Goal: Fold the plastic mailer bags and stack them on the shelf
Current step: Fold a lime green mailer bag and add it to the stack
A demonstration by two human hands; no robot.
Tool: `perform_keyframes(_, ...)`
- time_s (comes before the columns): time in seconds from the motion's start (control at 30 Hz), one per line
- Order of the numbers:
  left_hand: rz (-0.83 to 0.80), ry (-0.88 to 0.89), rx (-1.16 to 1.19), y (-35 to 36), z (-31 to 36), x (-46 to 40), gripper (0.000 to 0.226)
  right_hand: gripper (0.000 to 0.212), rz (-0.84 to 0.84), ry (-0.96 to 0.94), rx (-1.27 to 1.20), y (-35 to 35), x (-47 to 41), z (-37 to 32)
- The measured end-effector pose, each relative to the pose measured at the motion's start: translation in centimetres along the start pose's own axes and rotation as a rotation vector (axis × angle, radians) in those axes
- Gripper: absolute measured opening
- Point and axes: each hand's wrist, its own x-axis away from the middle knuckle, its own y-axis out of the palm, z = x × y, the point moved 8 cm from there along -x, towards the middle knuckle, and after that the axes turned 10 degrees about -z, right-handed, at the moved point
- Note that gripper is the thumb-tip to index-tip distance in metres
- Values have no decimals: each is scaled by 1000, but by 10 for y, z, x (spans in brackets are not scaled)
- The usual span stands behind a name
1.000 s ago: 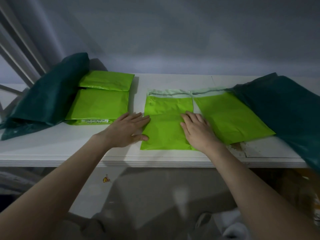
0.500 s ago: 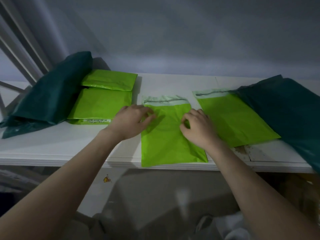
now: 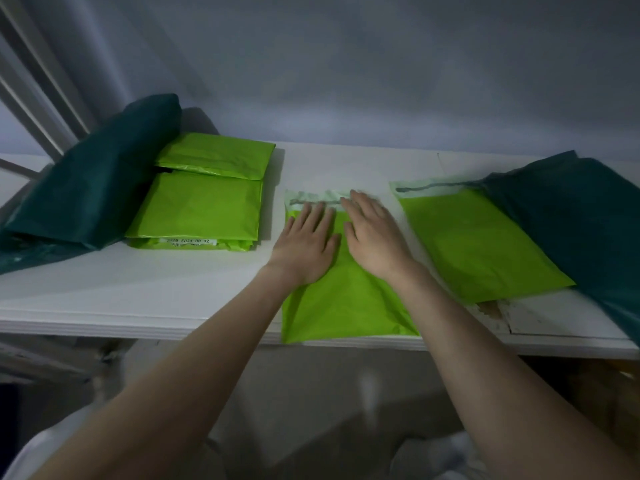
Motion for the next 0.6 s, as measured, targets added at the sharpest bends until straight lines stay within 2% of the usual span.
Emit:
perform_keyframes(0.13,-84,26,-45,7,-2,-5,56,50,-112,-17,-24,19,-1,4)
perform_keyframes(0.37,40,-89,71,-1,-13,-4,75,60,-74,140,-16,15,2,18)
perform_keyframes(0.47,92,-68,216,-9,-13,-1,80,68,-13,194,4,10,5,25)
perform_keyframes(0.6,129,-7,487,-20,-14,2,77,71,-31,146,-95,8,6,27)
